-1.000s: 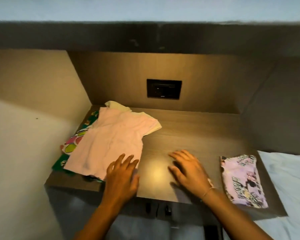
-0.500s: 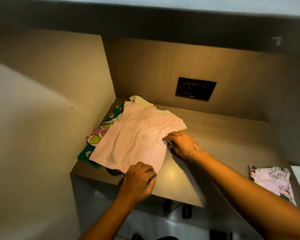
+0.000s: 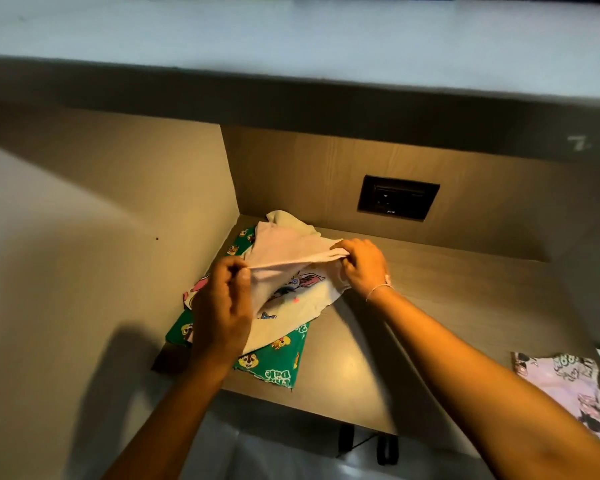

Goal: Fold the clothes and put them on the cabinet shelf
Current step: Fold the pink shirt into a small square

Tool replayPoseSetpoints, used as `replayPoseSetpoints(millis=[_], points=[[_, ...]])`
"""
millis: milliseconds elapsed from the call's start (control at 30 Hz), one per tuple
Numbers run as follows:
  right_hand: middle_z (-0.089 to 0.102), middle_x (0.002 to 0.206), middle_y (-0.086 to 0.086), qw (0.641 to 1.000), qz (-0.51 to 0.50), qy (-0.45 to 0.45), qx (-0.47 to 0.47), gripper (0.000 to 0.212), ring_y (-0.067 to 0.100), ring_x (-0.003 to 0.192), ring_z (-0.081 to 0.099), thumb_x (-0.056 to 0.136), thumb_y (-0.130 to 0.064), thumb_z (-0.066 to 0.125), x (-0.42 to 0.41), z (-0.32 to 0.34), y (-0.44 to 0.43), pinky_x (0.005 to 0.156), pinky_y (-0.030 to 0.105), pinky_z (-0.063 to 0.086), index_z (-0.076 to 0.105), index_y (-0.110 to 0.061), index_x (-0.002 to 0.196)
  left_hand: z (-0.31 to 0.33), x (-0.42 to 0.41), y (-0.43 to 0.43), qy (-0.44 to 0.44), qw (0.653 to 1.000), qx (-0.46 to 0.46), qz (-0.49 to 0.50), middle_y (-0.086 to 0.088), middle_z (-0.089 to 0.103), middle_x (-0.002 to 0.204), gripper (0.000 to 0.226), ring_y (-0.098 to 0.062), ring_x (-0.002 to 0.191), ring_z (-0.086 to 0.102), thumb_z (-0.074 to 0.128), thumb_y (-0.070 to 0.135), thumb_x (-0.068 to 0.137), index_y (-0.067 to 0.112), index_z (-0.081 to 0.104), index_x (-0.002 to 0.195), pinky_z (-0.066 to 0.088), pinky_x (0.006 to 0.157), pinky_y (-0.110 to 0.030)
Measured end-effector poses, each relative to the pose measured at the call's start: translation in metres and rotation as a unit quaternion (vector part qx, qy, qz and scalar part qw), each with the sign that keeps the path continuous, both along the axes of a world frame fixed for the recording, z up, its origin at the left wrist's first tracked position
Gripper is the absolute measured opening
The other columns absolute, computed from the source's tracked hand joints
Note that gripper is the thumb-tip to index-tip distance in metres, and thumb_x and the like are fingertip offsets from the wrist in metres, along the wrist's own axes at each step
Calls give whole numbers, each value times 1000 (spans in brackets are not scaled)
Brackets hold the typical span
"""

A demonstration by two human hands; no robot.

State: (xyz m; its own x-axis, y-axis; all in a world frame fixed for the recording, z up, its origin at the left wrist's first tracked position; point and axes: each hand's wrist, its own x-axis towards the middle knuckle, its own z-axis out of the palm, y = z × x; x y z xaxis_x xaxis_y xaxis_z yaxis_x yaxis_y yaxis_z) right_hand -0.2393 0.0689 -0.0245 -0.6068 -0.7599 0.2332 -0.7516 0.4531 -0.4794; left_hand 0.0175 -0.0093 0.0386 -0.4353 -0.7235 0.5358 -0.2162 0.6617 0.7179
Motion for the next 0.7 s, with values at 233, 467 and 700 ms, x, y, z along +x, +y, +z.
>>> replayPoseSetpoints(millis=[233,467,700], points=[[74,99,4,980,-35,62,-188,40,23,93,67,72,1,50,-29,78,54,79,30,50,72,-18,100,31,-40,-26,62,997,8,36,0,58,91,10,5,76,51,48,11,98,5,56,99,39,64,-2],[75,101,9,966,-152,115,-174,34,31,96,68,82,-3,53,-79,150,130,81,35,53,76,-17,103,87,-154,-21,86,981,144,-100,-11,52,97,6,-16,88,50,44,3,99,7,49,97,39,65,-7],[73,109,8,969,-134,140,-156,45,25,98,68,71,7,56,-4,99,245,82,29,52,73,-15,107,30,-80,29,7,977,-20,-211,15,56,87,19,9,85,56,49,15,95,34,51,95,44,70,-4]])
